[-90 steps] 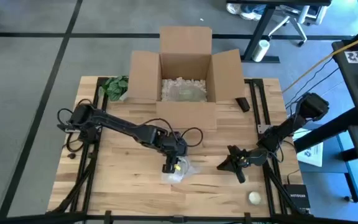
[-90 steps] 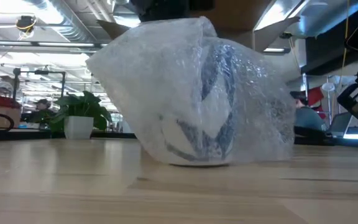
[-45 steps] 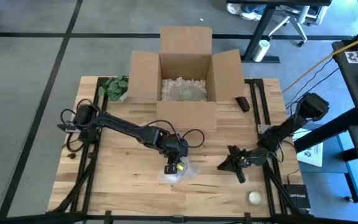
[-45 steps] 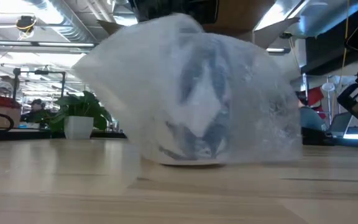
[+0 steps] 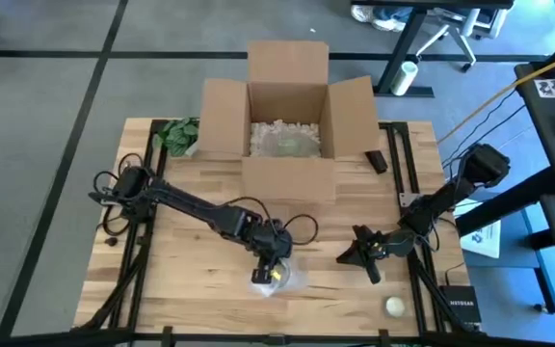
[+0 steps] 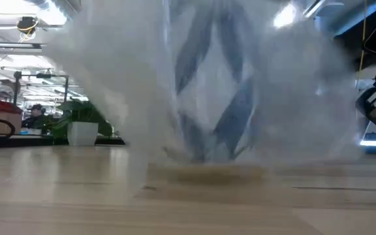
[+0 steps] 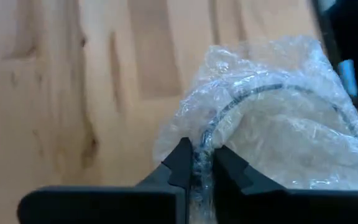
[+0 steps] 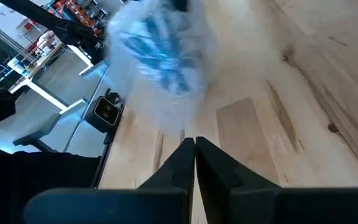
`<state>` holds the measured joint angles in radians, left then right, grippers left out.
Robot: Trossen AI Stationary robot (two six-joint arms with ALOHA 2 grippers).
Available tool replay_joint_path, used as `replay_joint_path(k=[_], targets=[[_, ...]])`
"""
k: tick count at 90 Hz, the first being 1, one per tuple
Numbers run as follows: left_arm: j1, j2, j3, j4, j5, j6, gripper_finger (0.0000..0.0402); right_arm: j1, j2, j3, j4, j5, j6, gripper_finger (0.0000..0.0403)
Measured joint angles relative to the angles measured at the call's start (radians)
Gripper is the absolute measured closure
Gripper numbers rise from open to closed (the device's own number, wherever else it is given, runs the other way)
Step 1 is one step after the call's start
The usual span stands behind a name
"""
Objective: Wrap mug
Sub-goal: Put the wrapped white and blue mug into the cardboard box
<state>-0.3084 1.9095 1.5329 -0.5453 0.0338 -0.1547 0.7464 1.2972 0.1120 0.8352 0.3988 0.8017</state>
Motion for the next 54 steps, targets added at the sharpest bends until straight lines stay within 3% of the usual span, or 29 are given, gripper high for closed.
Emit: replay_joint_path(k=[33, 54], targets=[[-0.028, -0.002, 0.219, -0.001, -0.006, 0.092, 0.0392, 0.0, 0.0, 0.0, 0.0, 0.019, 0.0, 0.0403], [-0.004, -0.004, 0.409, -0.079, -0.113, 0.195, 0.0393, 0.0, 0.0, 0.0, -0.005, 0.012, 0.002, 0.0403]])
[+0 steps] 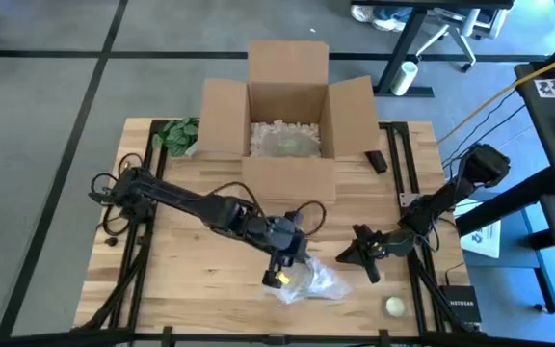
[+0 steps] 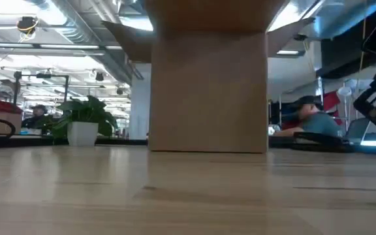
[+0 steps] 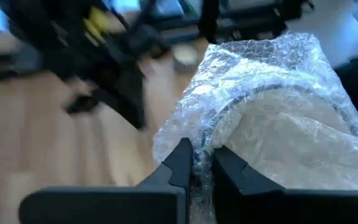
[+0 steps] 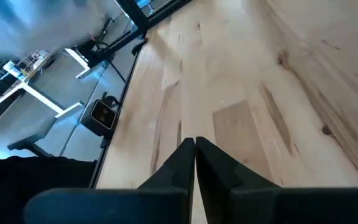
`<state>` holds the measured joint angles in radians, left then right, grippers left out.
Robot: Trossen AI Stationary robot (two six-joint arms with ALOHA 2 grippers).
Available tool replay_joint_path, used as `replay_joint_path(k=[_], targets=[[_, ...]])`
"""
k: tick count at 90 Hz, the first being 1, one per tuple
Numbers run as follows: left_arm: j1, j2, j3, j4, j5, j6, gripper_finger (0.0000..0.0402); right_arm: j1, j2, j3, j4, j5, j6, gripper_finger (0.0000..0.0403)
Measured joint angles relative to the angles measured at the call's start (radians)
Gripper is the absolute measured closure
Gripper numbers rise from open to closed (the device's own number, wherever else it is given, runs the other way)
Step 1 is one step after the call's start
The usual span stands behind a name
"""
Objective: Wrap mug
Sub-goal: Put the wrapped white and blue mug into the cardboard box
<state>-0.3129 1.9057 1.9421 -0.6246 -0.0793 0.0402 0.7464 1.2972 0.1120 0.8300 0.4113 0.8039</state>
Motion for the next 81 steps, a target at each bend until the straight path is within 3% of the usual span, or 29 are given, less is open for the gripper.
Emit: replay_joint_path(k=[17, 41, 68, 81], targets=[[0.026, -0.001, 0.185, -0.064, -0.099, 0.102, 0.0393, 0.0, 0.0, 0.0, -0.054, -0.046, 0.01, 0.0403], [0.093, -0.002, 0.413, -0.136, -0.227, 0.246, 0.0393, 0.0, 0.0, 0.0, -0.126, -0.001, 0.038, 0.0403], [0.347, -0.058, 0.405, -0.16, -0.264, 0.224, 0.0393, 0.0, 0.0, 0.0, -0.125, 0.006, 0.037, 0.0403], [0.495, -0.058, 0.405, -0.182, -0.183, 0.197, 0.0393, 0.0, 0.0, 0.0, -0.125, 0.031, 0.037, 0.0403]])
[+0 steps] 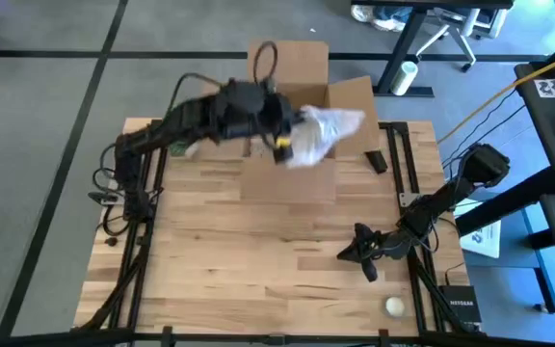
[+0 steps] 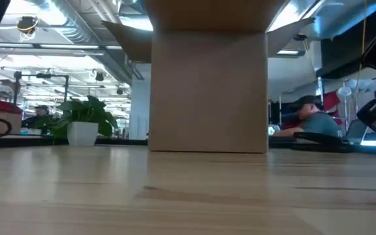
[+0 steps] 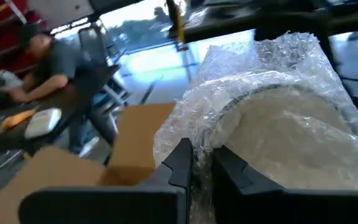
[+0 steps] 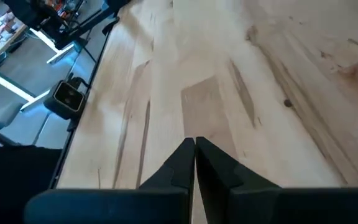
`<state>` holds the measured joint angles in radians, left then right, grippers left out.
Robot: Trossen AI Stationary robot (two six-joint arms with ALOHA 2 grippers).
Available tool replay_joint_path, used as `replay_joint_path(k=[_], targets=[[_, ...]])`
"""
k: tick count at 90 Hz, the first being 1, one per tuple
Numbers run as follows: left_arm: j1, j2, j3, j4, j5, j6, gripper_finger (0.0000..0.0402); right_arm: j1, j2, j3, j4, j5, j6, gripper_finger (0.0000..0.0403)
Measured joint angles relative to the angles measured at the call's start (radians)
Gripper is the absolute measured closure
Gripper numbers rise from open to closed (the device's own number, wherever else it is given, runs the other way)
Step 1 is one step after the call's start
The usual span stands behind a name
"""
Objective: Wrap mug
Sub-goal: Put the wrapped white and blue mug into the cardboard box
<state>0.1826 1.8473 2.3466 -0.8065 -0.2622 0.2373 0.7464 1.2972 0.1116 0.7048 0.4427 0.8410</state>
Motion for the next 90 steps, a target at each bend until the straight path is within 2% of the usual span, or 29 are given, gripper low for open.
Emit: replay_joint_path(k=[21, 34, 50, 70, 90], targets=[[0.218, 0.0, -0.002, -0.217, 0.058, -0.094, 0.0393, 0.0, 0.0, 0.0, -0.001, 0.01, -0.003, 0.0403], [0.294, 0.018, 0.0, -0.294, 0.193, -0.118, 0.0394, 0.0, 0.0, 0.0, -0.001, 0.011, -0.007, 0.0403], [0.322, 0.099, -0.039, -0.319, 0.325, -0.112, 0.0394, 0.0, 0.0, 0.0, 0.0, 0.029, 0.0, 0.0403], [0.322, 0.212, -0.044, -0.388, 0.323, -0.077, 0.0394, 0.0, 0.0, 0.0, 0.001, 0.037, 0.041, 0.0403], [0.33, 0.251, -0.04, -0.458, 0.316, -0.069, 0.0394, 0.0, 0.0, 0.0, 0.0, 0.037, 0.042, 0.0403]])
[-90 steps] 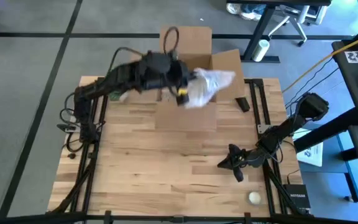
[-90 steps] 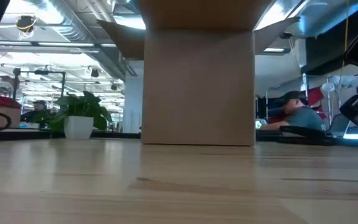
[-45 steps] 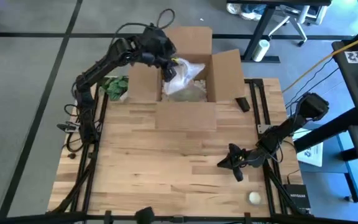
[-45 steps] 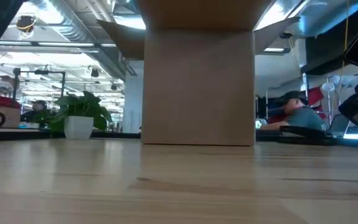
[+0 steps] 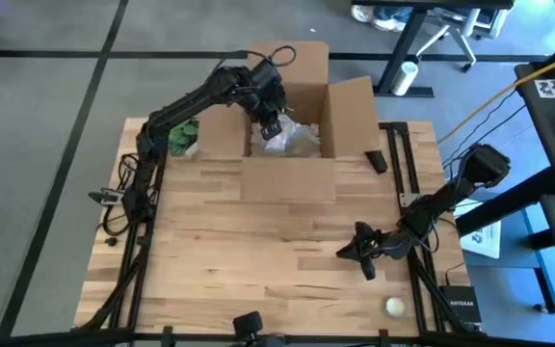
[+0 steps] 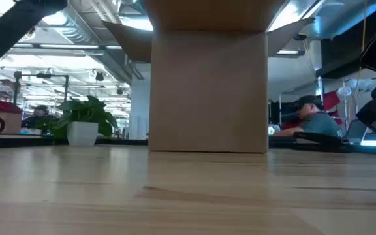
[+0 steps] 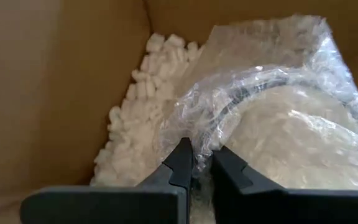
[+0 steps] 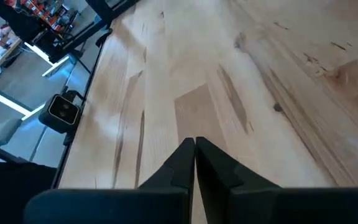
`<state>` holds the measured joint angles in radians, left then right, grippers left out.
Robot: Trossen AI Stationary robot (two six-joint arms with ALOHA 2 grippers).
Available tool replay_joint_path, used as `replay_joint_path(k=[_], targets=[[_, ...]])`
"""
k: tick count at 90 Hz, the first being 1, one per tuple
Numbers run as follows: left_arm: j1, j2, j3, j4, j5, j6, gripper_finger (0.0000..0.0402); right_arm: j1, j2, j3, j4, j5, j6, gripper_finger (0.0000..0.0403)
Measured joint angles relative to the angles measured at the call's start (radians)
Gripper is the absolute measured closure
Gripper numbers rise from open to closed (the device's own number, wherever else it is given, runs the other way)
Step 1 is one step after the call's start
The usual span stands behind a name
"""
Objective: Wrap mug
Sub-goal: Put the wrapped white and blue mug into the cardboard box
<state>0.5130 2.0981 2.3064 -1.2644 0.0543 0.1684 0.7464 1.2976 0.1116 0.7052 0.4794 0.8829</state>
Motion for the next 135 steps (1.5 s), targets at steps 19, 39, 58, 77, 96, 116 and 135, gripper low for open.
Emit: replay_joint_path(k=[19, 39, 58, 77, 96, 116, 135], targets=[[-0.008, 0.002, 0.0, -0.081, 0.001, -0.008, 0.0394, 0.0, 0.0, 0.0, -0.001, 0.005, 0.0, 0.0403], [-0.019, 0.004, -0.003, -0.123, -0.05, -0.031, 0.0395, 0.0, 0.0, 0.0, -0.002, 0.007, 0.0, 0.0403], [-0.023, -0.026, -0.008, 0.03, -0.187, -0.031, 0.0395, 0.0, 0.0, 0.0, -0.002, 0.007, -0.001, 0.0403], [-0.007, -0.041, -0.008, 0.063, -0.31, -0.031, 0.0397, 0.0, 0.0, 0.0, -0.008, 0.007, -0.002, 0.0403], [-0.005, -0.041, -0.008, 0.045, -0.336, -0.039, 0.0397, 0.0, 0.001, 0.0, -0.014, 0.009, -0.02, 0.0403], [-0.003, 0.01, -0.005, -0.069, -0.278, -0.083, 0.0397, 0.0, 0.001, 0.0, -0.014, 0.01, -0.022, 0.0403], [-0.004, 0.025, -0.004, -0.055, -0.202, -0.106, 0.0368, 0.0, 0.001, 0.0, -0.013, 0.011, -0.021, 0.0403]])
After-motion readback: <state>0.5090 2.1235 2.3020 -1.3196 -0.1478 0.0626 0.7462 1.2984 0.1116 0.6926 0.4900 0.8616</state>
